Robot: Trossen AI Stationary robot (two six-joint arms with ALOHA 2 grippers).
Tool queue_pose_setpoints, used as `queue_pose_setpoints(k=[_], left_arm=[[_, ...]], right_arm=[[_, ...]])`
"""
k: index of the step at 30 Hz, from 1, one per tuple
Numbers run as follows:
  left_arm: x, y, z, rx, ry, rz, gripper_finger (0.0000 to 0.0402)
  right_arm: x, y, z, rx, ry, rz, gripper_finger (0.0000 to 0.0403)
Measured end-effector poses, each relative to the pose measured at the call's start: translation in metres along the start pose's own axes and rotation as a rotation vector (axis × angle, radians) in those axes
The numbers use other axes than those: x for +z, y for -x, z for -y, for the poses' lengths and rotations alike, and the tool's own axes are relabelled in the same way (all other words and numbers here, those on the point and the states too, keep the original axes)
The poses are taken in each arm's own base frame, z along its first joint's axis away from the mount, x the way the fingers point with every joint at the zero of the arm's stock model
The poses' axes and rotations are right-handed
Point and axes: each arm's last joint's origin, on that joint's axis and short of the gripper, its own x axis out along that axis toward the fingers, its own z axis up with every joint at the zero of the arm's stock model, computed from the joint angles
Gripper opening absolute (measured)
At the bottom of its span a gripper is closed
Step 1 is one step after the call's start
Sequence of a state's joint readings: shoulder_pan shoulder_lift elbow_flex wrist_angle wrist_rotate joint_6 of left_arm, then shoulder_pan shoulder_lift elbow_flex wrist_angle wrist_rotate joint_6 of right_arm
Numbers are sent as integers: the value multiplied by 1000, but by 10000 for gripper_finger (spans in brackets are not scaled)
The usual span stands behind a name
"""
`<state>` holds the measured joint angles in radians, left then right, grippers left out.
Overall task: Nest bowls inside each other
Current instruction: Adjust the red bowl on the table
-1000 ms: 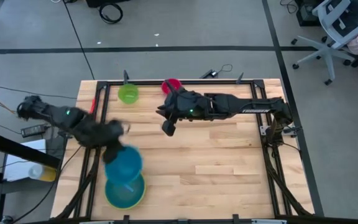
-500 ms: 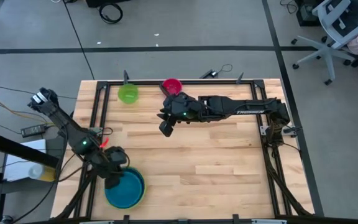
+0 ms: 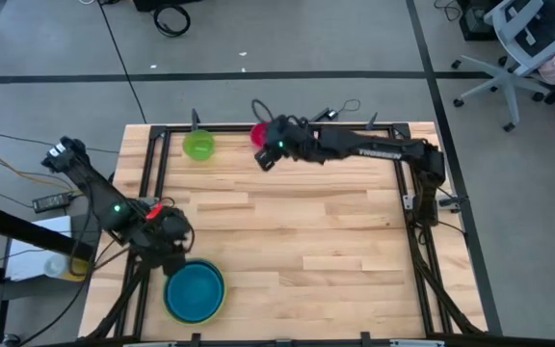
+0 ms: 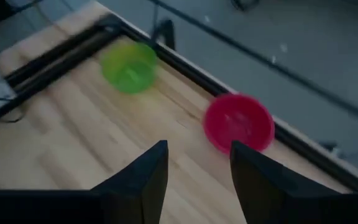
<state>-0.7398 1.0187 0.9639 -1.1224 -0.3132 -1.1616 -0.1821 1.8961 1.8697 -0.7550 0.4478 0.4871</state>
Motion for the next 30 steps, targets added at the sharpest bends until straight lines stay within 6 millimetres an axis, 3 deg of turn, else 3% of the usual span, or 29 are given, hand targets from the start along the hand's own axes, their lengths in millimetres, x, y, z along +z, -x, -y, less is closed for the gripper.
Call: queue_pose_setpoints(k=[5, 10, 13, 19, 25, 30], left_arm=[[25, 18, -7, 83, 145, 152, 175], [42, 15, -19, 139, 298, 192, 175], [49, 12, -25, 164, 357, 207, 176], [63, 9, -35, 193, 370, 239, 176], [76, 7, -47, 223, 410, 254, 176], [79, 7, -53, 231, 438, 237, 176]], right_arm=[[-9, -49, 54, -54, -176, -96, 176], [-20, -85, 104, -140, -404, -77, 175], [-27, -99, 121, -108, -506, -69, 169], [-27, -119, 138, -103, -566, -43, 158], [-37, -164, 131, -101, -511, -208, 157], [-53, -187, 129, -173, -464, -304, 157]])
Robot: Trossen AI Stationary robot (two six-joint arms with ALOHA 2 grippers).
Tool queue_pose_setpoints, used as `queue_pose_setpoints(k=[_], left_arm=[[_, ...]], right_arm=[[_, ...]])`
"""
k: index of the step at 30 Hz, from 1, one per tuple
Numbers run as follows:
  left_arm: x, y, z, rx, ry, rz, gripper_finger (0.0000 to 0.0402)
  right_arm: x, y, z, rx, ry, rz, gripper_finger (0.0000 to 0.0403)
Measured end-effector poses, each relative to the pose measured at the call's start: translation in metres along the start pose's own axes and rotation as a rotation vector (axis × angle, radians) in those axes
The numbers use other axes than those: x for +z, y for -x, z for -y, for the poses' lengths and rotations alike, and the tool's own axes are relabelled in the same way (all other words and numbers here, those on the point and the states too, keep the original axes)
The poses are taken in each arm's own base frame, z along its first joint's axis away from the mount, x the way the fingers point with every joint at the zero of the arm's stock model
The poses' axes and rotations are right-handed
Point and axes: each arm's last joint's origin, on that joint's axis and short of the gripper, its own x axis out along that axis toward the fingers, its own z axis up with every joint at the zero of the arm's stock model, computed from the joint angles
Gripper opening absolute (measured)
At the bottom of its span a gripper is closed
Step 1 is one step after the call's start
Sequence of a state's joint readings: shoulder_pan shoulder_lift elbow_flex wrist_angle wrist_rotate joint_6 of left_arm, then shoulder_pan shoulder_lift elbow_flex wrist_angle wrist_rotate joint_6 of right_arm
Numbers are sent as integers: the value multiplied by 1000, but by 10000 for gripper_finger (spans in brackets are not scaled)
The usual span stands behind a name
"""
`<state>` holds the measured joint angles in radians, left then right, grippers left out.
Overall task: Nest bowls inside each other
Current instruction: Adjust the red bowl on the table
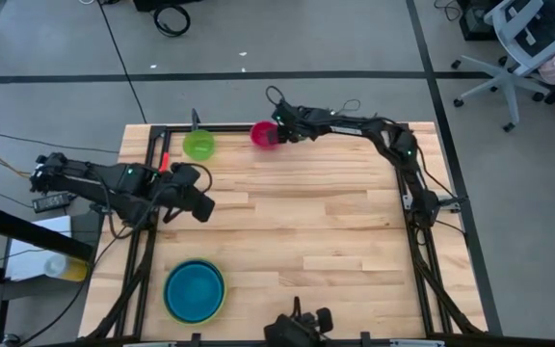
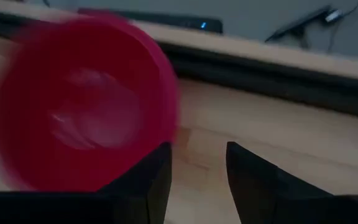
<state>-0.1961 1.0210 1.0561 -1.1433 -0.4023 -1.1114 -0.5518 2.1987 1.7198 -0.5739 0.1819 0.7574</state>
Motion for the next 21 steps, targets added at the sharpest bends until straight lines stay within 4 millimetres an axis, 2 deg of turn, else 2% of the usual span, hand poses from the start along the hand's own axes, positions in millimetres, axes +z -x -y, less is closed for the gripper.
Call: queue_pose_setpoints(k=[5, 8, 15, 21], left_arm=[[5, -2, -3, 18, 23, 8, 176], [6, -3, -4, 25, 32, 12, 176], [9, -4, -5, 30, 29, 14, 176], [13, -5, -6, 26, 55, 28, 176]], right_arm=[[-3, -18, -5, 74, -14, -36, 157], [-1, -16, -9, 118, -40, -33, 157], [9, 5, -20, 209, -105, 40, 157], [4, -8, -16, 163, -243, 22, 157]])
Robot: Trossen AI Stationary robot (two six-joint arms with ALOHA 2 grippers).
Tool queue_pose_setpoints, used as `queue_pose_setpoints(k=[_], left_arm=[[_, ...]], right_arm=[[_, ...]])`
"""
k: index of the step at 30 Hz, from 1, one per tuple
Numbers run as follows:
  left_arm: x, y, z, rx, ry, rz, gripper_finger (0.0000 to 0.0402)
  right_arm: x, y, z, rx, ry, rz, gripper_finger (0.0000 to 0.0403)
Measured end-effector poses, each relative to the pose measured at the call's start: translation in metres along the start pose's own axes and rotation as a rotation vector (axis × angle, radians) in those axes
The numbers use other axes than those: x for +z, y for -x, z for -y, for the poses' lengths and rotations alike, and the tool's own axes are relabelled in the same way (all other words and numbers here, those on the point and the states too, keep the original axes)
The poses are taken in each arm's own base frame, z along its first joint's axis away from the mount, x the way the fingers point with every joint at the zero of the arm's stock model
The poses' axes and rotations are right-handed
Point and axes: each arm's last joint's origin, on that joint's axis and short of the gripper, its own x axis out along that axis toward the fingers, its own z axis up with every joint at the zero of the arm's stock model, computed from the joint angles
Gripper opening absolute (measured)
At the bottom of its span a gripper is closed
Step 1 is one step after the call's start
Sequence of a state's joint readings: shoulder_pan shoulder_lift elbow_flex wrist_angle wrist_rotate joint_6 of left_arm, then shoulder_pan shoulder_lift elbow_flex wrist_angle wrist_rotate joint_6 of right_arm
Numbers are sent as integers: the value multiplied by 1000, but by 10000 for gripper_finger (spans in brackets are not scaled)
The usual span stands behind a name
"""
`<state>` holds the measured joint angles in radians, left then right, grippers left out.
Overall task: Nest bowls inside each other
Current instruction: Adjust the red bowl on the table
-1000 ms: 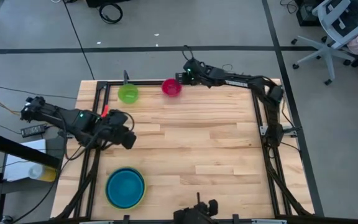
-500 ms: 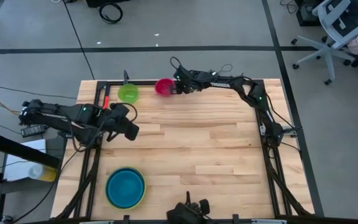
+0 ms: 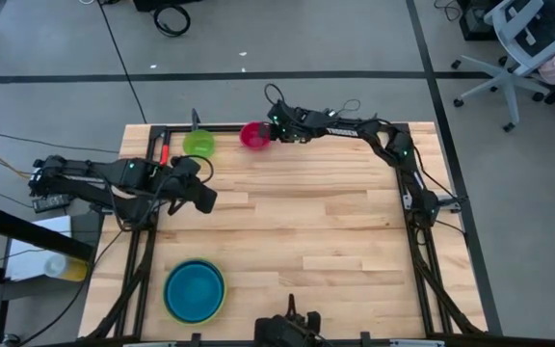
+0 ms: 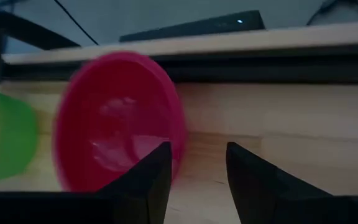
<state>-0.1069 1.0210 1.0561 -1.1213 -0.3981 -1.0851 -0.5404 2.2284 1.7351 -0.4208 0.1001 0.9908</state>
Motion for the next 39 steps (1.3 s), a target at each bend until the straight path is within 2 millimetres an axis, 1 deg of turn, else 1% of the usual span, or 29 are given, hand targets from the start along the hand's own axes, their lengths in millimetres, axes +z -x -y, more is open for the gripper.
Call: queue_pose_setpoints(k=[5, 7, 10, 13, 16, 19, 22, 25, 26, 28, 30, 34, 36, 39], left_arm=[[0, 0, 1, -10, -1, 5, 176], [0, 0, 1, -11, 0, 4, 176], [1, 0, 2, -16, 2, 7, 176], [1, 0, 2, -20, 3, 8, 176], [1, 0, 3, -27, 6, 11, 176], [1, 0, 3, -27, 5, 10, 176], [1, 0, 3, -28, 5, 10, 176], [1, 0, 3, -26, 3, 9, 176], [1, 0, 3, -25, -2, 9, 176], [1, 0, 2, -22, -17, 8, 176], [1, 0, 2, -20, -19, 8, 176], [4, -1, 0, -6, -5, 17, 176], [6, -2, -1, 3, 6, 22, 176], [9, -4, -3, 14, 10, 27, 176]], right_arm=[[1, 2, -1, 7, 4, -1, 155], [0, -6, 1, 21, 55, -14, 153], [-5, -23, 8, 65, 155, -110, 151], [-3, -28, 15, 74, 163, -151, 153], [7, -24, 10, 124, 147, -118, 147], [8, -26, 13, 116, 144, -117, 126], [12, -25, 14, 118, 138, -122, 86], [18, -24, 15, 132, 149, -121, 28], [19, -23, 16, 136, 165, -126, 21], [19, -22, 17, 123, 179, -132, 21], [19, -15, 16, 107, 197, -125, 22], [15, 0, 7, 71, 300, -85, 21], [13, 5, 5, 70, 332, -95, 21], [5, 12, 3, 67, 380, -156, 21]])
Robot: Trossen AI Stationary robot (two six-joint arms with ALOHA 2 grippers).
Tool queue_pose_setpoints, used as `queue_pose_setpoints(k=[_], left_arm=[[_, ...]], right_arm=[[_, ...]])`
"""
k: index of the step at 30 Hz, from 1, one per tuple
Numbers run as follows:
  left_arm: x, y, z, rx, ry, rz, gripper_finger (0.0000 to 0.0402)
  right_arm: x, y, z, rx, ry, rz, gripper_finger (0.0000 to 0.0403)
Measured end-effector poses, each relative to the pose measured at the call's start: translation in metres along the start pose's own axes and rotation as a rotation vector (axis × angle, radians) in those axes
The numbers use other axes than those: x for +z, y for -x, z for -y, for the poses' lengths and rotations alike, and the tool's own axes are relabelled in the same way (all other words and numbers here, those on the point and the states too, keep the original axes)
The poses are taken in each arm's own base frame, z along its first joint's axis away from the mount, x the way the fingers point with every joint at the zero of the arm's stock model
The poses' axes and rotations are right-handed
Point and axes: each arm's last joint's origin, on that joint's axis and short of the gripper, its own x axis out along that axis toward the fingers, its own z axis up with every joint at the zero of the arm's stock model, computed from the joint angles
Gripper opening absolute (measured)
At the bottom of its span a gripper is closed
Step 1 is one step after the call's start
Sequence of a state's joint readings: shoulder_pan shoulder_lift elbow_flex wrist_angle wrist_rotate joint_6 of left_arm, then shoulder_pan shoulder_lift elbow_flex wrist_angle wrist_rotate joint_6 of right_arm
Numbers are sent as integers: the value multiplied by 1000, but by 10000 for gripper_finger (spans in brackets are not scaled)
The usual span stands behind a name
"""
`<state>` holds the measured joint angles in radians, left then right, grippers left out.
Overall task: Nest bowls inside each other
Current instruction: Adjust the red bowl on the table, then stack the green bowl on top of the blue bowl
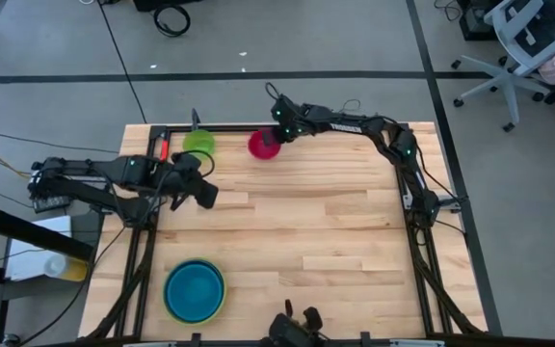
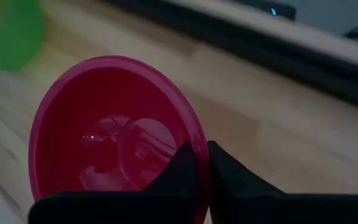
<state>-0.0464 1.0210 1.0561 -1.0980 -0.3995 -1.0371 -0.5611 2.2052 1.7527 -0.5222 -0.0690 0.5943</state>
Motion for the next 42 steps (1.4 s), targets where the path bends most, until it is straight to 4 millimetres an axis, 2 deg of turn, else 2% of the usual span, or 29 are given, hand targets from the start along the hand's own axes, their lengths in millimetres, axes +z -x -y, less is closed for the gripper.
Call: queue_pose_setpoints(k=[4, 6, 9, 13, 17, 20, 26, 31, 37, 42], left_arm=[[7, -3, -7, 67, -47, 39, 176], [14, -8, -13, 141, -109, 61, 173], [31, -19, -26, 226, -152, 44, 167], [56, -42, -44, 252, -232, -47, 165], [80, -73, -60, 240, -363, -132, 164], [91, -99, -72, 203, -419, -218, 164], [103, -148, -97, 252, -381, -339, 162], [99, -178, -107, 279, -361, -448, 147], [97, -199, -110, 331, -342, -476, 142], [100, -201, -110, 368, -304, -424, 141]], right_arm=[[-15, 9, -6, -44, 71, -105, 22], [-20, 14, -9, -50, 94, -148, 37], [-24, 22, -15, -2, 139, -183, 86], [-23, 41, -27, 111, 190, -191, 164], [-19, 71, -38, 172, 238, -141, 232], [-17, 98, -45, 197, 275, -83, 261], [-12, 149, -52, 227, 346, 33, 271], [-7, 178, -43, 212, 349, 87, 268], [-5, 193, -31, 148, 326, 87, 268], [-8, 193, -29, 131, 331, 63, 268]])
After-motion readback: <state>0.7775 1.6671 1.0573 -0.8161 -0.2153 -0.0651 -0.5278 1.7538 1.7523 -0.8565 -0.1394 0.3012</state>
